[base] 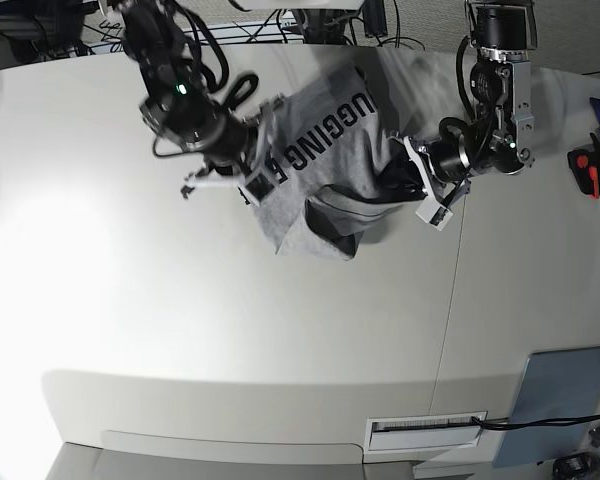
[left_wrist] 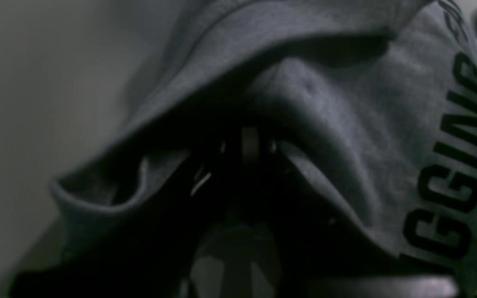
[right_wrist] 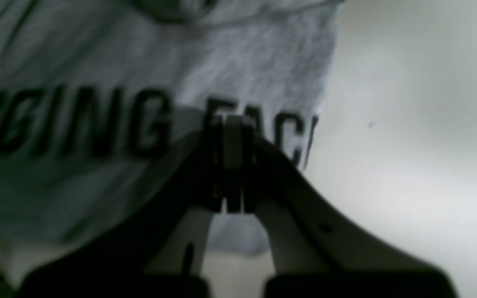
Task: Fold the T-shirt properly
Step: 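Hold the folded bundle with both grippers and flatten it, printed side up, then release the folded shirt and raise both grippers away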
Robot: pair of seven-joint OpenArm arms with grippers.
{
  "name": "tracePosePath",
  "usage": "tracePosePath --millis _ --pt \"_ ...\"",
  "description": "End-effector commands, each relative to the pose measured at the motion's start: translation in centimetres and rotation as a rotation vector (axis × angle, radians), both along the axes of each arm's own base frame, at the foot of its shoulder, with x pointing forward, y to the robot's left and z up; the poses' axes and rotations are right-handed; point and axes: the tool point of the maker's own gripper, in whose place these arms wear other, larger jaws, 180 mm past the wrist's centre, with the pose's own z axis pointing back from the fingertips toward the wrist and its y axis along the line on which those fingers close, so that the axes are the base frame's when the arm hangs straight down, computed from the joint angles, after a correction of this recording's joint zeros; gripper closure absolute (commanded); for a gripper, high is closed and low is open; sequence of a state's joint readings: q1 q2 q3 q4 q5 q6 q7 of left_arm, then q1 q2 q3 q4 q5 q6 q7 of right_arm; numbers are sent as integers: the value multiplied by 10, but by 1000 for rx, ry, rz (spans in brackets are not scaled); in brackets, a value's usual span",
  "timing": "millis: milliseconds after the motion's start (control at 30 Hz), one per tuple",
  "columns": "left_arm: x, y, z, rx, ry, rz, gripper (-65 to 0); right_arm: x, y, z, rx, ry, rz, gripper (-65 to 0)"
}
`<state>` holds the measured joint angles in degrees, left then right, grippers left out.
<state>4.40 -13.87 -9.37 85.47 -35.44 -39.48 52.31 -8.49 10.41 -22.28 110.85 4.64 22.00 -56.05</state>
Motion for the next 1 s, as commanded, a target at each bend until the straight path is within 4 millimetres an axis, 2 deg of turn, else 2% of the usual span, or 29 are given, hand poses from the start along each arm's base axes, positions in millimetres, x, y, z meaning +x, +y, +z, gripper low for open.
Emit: tracePosePath --millis 0,167,233,400,500,600,700,833,967 --pt "8 -1 12 -23 -41 -1 -49 11 4 6 17 -32 5 0" --pt "8 0 12 -22 -41 -1 -49 36 22 -15 -14 -7 74 0" --pt "8 -1 12 -23 -41 -1 -49 50 33 -16 -8 -23 81 0" --pt "8 0 11 -21 -40 -1 -49 95 70 8 46 -93 84 0" --pt "7 1 10 -10 -39 -3 -49 126 86 26 67 -150 54 0" --pt "8 1 10 -8 -39 -3 -49 161 84 39 29 -220 -46 0" --pt "8 1 11 -10 -43 -2 -49 178 73 47 -41 -239 -118 0" --pt "9 7 19 25 -59 -26 -49 176 62 59 -73 -243 -146 0" --pt "11 9 43 4 -105 -53 -49 165 36 59 -129 -222 -175 0"
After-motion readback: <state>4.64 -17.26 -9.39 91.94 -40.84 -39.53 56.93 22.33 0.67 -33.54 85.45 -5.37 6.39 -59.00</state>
